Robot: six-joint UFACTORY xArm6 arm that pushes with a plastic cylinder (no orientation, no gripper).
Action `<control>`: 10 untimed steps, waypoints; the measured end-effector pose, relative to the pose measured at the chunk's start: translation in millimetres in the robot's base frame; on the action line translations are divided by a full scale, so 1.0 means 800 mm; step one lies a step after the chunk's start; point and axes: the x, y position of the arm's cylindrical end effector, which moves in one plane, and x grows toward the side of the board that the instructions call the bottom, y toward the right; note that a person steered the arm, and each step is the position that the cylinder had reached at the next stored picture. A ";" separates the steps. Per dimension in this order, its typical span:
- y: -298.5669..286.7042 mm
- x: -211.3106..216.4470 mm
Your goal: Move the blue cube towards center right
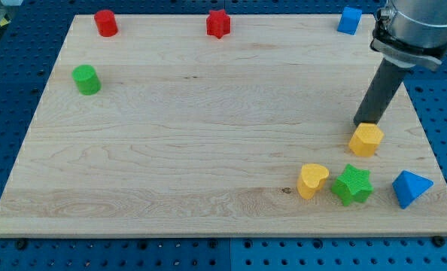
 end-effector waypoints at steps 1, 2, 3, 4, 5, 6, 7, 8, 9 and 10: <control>-0.015 0.034; -0.019 0.058; -0.019 0.058; -0.021 0.052; -0.038 -0.012; -0.054 -0.090; -0.071 -0.161; -0.093 -0.231; -0.105 -0.273; -0.120 -0.316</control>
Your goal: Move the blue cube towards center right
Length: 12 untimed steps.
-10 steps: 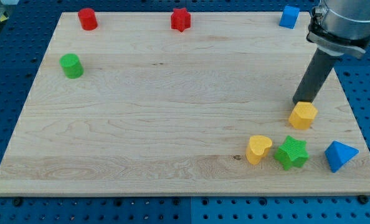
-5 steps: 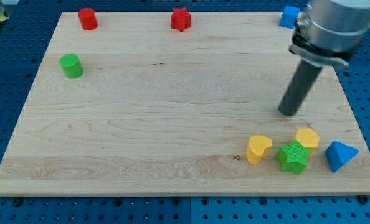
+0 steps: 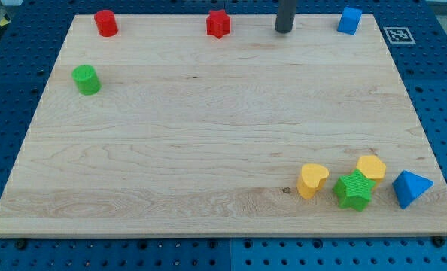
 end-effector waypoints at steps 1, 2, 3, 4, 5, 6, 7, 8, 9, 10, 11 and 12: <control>0.004 -0.033; 0.028 -0.032; 0.136 -0.033; 0.206 -0.028; 0.206 -0.027; 0.206 -0.027; 0.208 -0.027; 0.214 -0.027; 0.220 -0.025; 0.220 -0.014; 0.220 0.002; 0.220 0.016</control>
